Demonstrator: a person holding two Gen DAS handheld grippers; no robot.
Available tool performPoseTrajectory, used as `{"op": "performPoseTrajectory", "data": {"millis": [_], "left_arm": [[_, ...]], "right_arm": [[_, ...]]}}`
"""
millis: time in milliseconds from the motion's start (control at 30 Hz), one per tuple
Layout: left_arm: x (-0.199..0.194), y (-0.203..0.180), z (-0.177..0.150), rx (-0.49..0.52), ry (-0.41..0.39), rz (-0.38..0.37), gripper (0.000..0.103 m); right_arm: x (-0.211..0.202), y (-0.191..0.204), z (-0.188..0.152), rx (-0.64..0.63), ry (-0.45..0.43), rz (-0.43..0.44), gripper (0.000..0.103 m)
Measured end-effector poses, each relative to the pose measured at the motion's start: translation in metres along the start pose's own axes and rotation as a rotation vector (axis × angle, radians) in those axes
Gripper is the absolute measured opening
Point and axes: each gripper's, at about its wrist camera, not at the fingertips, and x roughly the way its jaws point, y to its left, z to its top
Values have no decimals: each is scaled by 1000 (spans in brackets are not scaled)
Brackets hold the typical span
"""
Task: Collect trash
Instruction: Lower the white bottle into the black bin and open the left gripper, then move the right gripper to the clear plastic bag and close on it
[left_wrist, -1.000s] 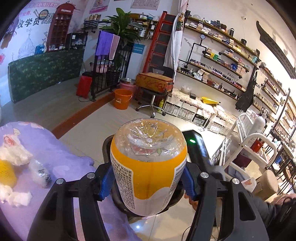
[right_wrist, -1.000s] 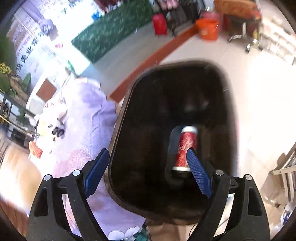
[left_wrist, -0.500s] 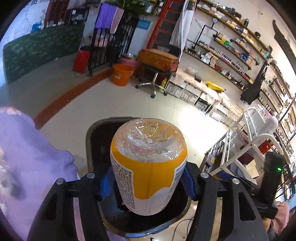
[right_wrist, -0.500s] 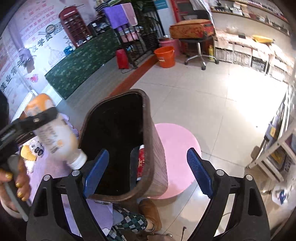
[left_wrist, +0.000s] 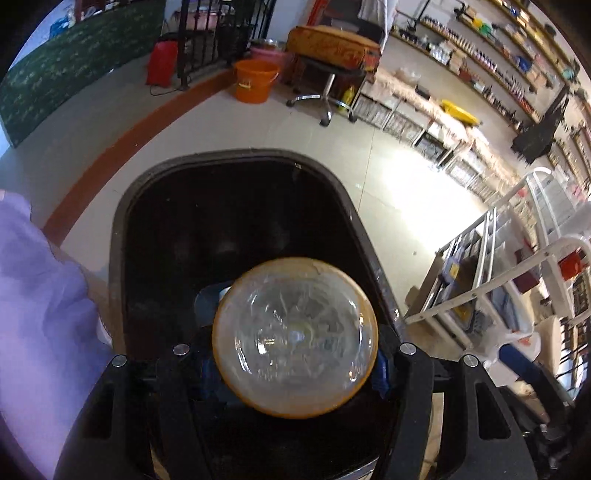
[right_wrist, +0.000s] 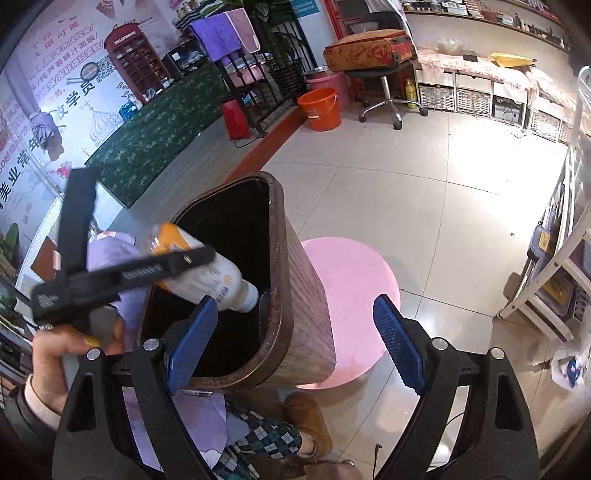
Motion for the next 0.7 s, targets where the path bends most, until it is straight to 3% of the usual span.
{"op": "performPoseTrajectory", "data": {"millis": [133, 200, 233, 300, 433, 700], "left_arm": [[12, -4, -4, 46, 89, -15, 61], [10, -4, -6, 64, 96, -13, 75], [7, -4, -6, 69, 87, 0, 89], [-4, -2, -8, 74, 45, 24, 93], [-28, 2, -13, 66, -22, -13, 97], [-87, 11, -41, 43, -190, 36, 97]], "right_arm": [[-2, -4, 2, 13, -7, -5, 85], [-4, -5, 3, 14, -13, -14, 85], [-4, -5, 2, 15, -18, -19, 85], [-7, -8, 5, 23, -33, -27, 85], [-10, -9, 9, 28, -51, -31, 86], [-9, 10, 12, -22, -69, -12, 86]]}}
